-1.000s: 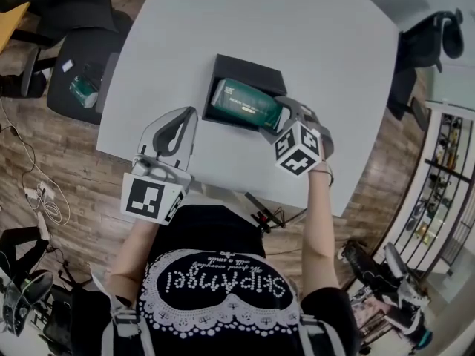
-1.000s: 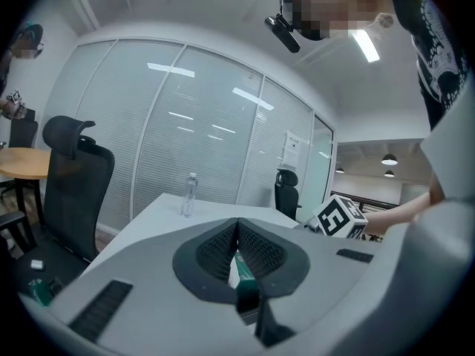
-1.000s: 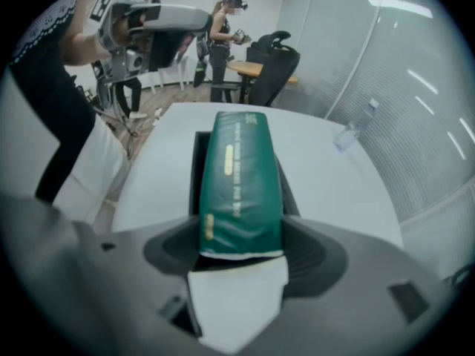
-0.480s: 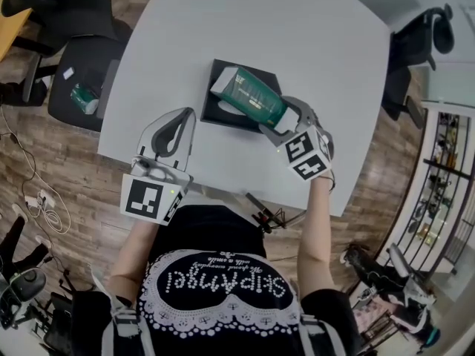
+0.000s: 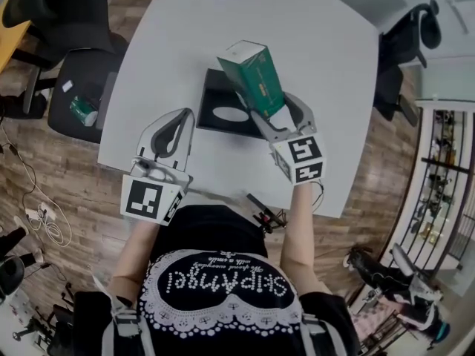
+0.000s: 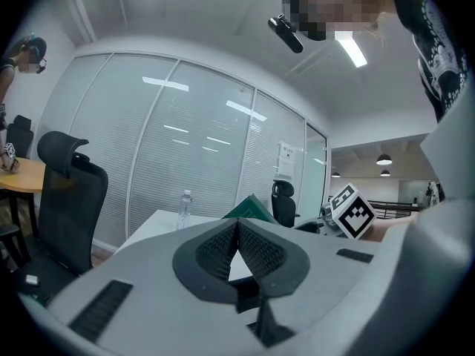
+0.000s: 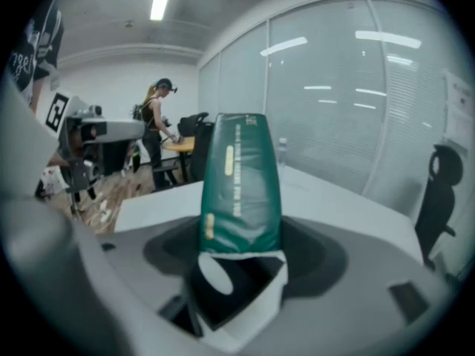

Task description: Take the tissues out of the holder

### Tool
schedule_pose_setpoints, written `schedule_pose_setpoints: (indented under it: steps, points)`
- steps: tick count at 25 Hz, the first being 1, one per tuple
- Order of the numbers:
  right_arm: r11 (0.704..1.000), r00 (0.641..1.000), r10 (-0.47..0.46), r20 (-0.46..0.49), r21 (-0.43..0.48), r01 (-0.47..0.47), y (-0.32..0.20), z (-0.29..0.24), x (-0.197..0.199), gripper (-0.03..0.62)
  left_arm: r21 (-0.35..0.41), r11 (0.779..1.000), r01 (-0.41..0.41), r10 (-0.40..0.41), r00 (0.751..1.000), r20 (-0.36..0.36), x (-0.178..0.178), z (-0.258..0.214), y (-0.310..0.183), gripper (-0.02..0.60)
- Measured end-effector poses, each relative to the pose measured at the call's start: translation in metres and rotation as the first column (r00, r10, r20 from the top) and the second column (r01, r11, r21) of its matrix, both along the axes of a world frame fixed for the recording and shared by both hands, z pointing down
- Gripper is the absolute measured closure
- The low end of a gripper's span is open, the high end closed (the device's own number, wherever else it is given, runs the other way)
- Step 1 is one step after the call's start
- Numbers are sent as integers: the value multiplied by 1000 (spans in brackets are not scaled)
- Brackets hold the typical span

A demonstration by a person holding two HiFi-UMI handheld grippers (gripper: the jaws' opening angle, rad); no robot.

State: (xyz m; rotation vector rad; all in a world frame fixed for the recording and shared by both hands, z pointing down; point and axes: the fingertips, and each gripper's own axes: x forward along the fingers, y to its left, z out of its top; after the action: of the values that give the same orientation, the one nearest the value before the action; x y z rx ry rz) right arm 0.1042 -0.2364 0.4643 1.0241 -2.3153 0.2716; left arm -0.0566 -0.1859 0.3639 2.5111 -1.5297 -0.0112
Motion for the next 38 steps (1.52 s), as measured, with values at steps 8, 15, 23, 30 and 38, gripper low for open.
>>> schedule_pose_setpoints:
  steps: [8,15,23,30,38]
  points:
    - [980,966,145,215,104,-170,4,-52,-1,267,37,999,-6,6,1000,-15,2,-15,0,558]
    - [932,940,175,292,258,-253,17,-123,9,267,105,994,-11,14,1000,-24,2,-40,3,559]
    - [878,909,201,365,344,-333,56,-175,31,267,169,986,-5,9,1000,-28,4,-68,11,558]
    - [856,889,226,398,354,-376,80,-175,45,267,199,980,-8,14,1000,-27,5,-78,15,558]
    - [853,863,215,458,343,-395,112,-173,46,267,201,980,-7,13,1000,-25,4,-77,32,560]
